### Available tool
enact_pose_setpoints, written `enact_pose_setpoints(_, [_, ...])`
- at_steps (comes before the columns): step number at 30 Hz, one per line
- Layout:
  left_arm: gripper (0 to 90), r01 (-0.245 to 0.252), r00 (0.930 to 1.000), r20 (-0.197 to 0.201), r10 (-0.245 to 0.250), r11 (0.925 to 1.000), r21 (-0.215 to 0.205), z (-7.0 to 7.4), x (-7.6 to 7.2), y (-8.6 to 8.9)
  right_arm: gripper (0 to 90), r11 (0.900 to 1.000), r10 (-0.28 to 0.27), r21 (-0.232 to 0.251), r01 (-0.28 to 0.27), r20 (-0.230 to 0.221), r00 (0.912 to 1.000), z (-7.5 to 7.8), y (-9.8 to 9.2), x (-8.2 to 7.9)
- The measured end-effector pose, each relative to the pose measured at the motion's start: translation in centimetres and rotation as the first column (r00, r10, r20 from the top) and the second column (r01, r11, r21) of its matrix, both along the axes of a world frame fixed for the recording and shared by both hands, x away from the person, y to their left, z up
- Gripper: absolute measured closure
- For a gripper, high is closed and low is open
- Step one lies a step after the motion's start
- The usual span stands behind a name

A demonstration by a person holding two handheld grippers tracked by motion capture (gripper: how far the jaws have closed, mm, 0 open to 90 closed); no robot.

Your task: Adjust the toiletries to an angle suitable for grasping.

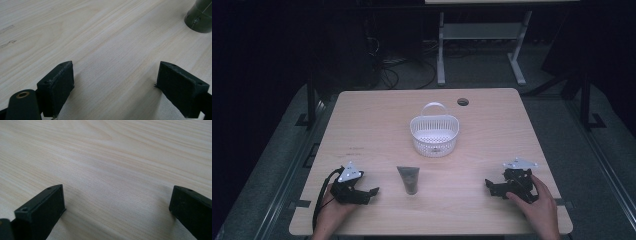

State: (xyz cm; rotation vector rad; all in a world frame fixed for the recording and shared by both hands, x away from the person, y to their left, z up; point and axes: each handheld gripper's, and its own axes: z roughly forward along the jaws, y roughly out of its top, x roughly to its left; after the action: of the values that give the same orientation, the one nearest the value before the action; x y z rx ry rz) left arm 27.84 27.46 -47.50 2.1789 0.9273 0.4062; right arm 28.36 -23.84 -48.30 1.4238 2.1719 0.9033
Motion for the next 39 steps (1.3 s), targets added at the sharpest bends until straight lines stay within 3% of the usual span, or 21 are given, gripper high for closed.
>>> enact_pose_setpoints(9, [16.1,-0.001,1.0,-0.001,0.001,1.0,0.004,0.2,-0.1,0.0,0.0,1.0,0.0,0.0,0.0,0.0,1.0,0.0,0.0,0.0])
enact_pose_setpoints(10, [22.6,0.006,1.0,-0.004,-0.006,1.0,-0.001,0.3,-0.2,0.0,0.0,1.0,0.0,0.0,0.0,0.0,1.0,0.0,0.0,0.0])
enact_pose_setpoints(14, [25.2,0.009,0.9998,-0.02,-0.008,1.0,0.001,0.5,-0.3,0.0,0.0,1.0,0.0,0.0,0.0,0.0,1.0,0.0,0.0,0.0])
enact_pose_setpoints(19, [43.3,0.019,0.9987,-0.048,-0.021,0.9994,-0.03,1.3,-0.6,0.3,0.0,1.0,0.0,0.0,0.0,-0.001,1.0,0.0,0.0,0.0])
enact_pose_setpoints(23, [61.5,0.03,0.9984,-0.046,-0.033,0.9973,-0.067,2.3,-0.8,0.5,0.0,1.0,0.003,0.0,-0.003,0.0,1.0,0.0,0.0,0.0])
enact_pose_setpoints(31, [87.6,0.073,0.9925,-0.093,-0.079,0.9947,-0.073,3.3,-1.0,0.2,0.0,1.0,0.007,-0.001,-0.007,0.001,1.0,0.0,-0.1,0.0])
enact_pose_setpoints(39, [89.5,0.109,0.9853,-0.123,-0.118,0.9912,-0.076,4.4,-1.3,-0.5,0.0,1.0,0.013,0.001,-0.013,-0.001,0.9999,0.0,-0.1,-0.1])
